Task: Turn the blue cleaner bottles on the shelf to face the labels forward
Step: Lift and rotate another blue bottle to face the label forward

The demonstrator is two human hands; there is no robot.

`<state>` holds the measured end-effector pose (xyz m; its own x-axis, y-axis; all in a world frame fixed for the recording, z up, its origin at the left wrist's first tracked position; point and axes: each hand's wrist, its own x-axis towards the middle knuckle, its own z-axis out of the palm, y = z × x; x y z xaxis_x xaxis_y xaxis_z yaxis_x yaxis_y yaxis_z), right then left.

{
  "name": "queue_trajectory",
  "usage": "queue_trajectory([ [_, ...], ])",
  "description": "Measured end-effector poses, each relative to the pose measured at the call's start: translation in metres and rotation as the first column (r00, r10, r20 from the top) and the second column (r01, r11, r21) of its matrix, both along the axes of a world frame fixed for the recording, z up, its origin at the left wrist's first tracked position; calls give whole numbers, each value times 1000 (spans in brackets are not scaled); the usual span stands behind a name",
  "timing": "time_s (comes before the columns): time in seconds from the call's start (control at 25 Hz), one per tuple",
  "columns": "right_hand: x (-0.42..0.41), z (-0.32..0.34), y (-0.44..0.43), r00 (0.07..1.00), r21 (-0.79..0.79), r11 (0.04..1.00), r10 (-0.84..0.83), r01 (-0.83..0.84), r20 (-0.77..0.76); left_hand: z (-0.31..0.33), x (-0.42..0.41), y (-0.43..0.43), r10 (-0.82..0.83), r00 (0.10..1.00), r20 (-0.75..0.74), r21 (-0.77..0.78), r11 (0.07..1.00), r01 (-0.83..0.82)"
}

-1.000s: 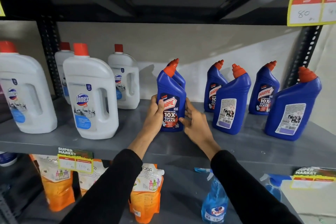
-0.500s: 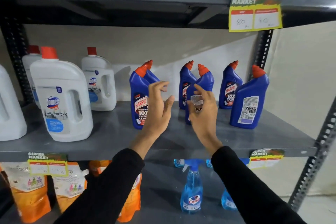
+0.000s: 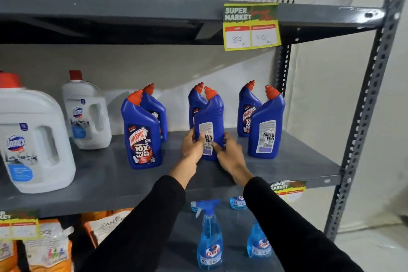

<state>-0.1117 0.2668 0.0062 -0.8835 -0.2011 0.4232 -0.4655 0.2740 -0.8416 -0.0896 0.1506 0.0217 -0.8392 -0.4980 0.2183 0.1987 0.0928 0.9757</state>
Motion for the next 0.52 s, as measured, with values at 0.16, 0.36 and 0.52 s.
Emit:
queue_trajectory([
  [0.16,-1,1,1,993,-53,999,-3,-3,-121,0,3,0,50,997,-51,-31,998,-52],
  [0.36,1,24,-3,958,-128,991,-64,29,-278,17,13,9,165,953,-254,-108,974,-197],
  [0.52,9,33,-14,913,-102,980,-195,169,-357,40,16,29,92,946,-309,-59,992,-116],
])
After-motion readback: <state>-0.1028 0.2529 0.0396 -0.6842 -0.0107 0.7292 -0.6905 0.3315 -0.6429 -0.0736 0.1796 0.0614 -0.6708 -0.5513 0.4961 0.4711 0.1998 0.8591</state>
